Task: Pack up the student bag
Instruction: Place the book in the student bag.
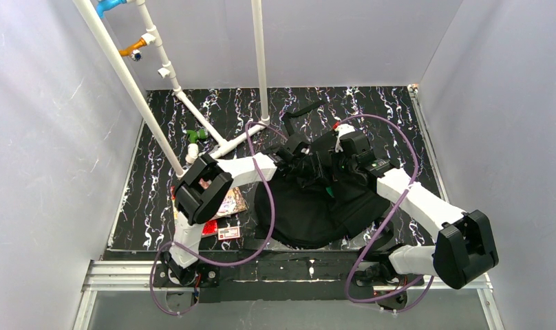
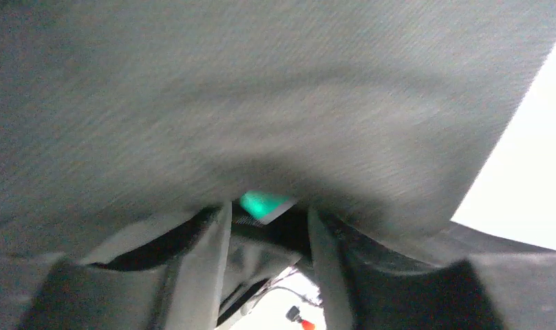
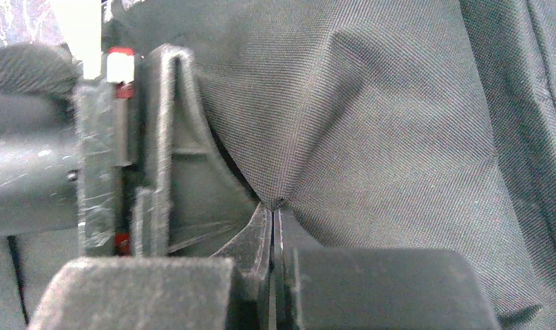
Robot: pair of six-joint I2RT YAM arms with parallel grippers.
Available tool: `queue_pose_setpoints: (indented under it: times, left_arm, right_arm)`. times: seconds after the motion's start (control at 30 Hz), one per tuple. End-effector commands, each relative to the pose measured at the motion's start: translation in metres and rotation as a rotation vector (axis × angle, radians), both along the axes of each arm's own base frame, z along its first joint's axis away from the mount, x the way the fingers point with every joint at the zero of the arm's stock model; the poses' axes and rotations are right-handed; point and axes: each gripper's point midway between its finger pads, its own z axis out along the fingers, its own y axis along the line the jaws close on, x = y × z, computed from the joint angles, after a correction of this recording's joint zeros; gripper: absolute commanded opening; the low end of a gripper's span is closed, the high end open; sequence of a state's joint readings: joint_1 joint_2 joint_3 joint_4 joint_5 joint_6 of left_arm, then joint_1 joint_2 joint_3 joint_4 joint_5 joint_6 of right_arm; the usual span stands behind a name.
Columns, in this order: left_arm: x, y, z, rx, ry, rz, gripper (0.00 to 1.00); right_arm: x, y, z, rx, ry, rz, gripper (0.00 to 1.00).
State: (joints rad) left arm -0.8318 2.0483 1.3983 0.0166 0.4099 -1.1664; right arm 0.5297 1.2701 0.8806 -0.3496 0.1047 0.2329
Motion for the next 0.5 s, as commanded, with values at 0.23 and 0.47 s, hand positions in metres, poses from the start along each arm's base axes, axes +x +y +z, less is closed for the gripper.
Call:
queue_pose_setpoints:
  times: [0.23, 0.47]
  left_arm:
    - [-0.067, 0.112, 0.054, 0.192, -0.198, -0.145, 0.91]
    - [-0.109, 0.228, 0.023, 0.565, -0.125, 0.029, 0.98]
  right_arm:
    - [0.008, 0.001, 0.006, 0.004, -0.062, 0.016, 0.01]
    - [0.012, -0.001, 0.002, -0.023, -0.066, 0.023, 0.01]
